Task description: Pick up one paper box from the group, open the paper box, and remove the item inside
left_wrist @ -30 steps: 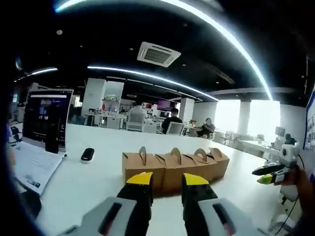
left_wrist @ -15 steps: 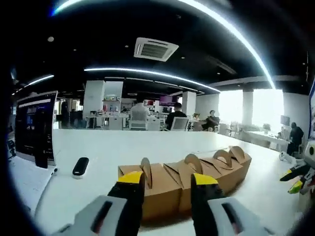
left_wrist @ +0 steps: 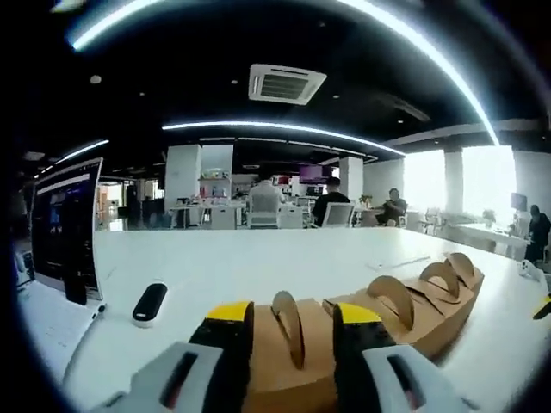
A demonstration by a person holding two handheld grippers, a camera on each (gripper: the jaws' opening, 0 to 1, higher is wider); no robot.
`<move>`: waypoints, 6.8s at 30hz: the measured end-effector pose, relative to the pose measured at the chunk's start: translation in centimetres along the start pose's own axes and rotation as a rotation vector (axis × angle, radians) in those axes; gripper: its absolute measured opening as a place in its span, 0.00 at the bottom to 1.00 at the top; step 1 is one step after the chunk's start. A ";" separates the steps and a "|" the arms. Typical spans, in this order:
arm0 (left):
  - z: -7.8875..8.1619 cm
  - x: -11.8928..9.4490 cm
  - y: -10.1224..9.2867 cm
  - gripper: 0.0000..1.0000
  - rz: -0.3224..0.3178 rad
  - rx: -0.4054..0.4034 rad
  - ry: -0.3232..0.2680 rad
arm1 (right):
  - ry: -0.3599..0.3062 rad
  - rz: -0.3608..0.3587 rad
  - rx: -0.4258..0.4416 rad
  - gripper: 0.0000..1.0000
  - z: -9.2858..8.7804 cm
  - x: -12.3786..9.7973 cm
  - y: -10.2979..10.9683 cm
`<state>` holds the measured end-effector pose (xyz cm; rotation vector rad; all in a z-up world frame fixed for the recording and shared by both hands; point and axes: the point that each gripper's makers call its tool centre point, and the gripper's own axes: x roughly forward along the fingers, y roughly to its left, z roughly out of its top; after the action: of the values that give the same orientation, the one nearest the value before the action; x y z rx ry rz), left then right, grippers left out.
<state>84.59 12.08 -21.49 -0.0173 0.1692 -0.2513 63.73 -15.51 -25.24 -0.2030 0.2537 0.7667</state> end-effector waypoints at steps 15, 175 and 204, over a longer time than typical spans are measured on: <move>-1.9 0.5 0.9 0.04 0.063 -0.048 -0.003 | 0.019 0.013 -0.001 0.34 -0.7 1.1 0.1; -5.7 -17.8 -21.2 0.07 -1.149 0.124 0.058 | 0.021 -0.009 -0.023 0.34 -0.2 -0.4 1.3; -5.9 -17.8 -21.3 0.17 -1.093 0.133 0.047 | -0.376 0.414 0.275 0.43 7.6 -0.3 4.7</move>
<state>61.35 -4.11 -23.52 0.0306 0.1763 -1.3539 61.37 -10.30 -18.32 0.2629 0.0389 1.1505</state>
